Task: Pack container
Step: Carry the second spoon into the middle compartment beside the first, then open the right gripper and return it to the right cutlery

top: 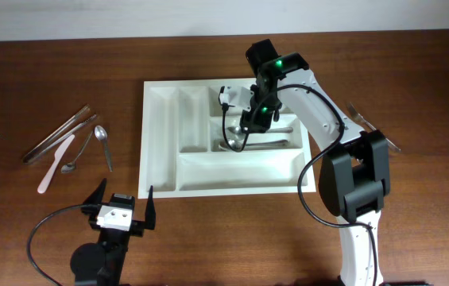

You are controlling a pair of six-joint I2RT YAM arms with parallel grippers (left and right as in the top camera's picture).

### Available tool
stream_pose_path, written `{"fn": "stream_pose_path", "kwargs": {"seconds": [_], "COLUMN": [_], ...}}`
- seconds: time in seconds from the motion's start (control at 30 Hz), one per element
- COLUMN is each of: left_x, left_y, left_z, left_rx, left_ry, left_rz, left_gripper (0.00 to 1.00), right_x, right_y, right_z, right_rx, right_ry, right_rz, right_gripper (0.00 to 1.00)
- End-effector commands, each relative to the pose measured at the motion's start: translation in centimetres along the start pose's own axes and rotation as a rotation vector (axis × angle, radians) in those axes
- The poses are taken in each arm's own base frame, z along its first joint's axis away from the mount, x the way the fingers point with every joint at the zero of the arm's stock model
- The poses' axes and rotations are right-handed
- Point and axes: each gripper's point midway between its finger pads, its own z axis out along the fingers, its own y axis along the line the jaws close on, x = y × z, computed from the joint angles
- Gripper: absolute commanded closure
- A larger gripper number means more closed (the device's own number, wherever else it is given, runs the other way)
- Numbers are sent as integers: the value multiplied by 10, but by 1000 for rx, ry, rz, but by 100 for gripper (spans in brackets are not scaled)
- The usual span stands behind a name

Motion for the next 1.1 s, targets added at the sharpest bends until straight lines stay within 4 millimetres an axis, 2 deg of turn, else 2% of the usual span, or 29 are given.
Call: {"fn": "stream_pose_path", "kwargs": {"seconds": [0.0, 0.13, 0.27, 0.33, 0.53, 0.7, 0.9, 1.07], "left_x": [1, 1, 1, 1, 1, 1, 1, 1], "left_y": [1, 1, 1, 1, 1, 1, 1, 1], "left_z": [0, 0, 0, 0, 0, 0, 0, 0], "left_rx": [-7, -7, -7, -7, -7, -7, -7, -7], "left_ry": [-3, -3, -3, -3, -3, -3, -3, -3], "left_rz": [-12, -12, -12, -12, -12, -12, -12, -12], "left_gripper": [1, 1, 1, 1, 1, 1, 1, 1], "right_x": [4, 32, 64, 89, 141, 191, 241, 266], "right_y": [-15, -46, -60, -69, -78, -86, -97, -104], "right_z": [-7, -19, -30, -38, -54, -69, -85, -93], "right_rx": [55, 189, 207, 212, 174, 208, 276, 340], "right_ry": [0, 54, 71, 73, 64, 90, 111, 156], "right_rz": [193, 488, 684, 834, 1065, 1277, 1385, 1328], "right_gripper": [33, 31, 28, 28, 35, 38, 38, 38]}}
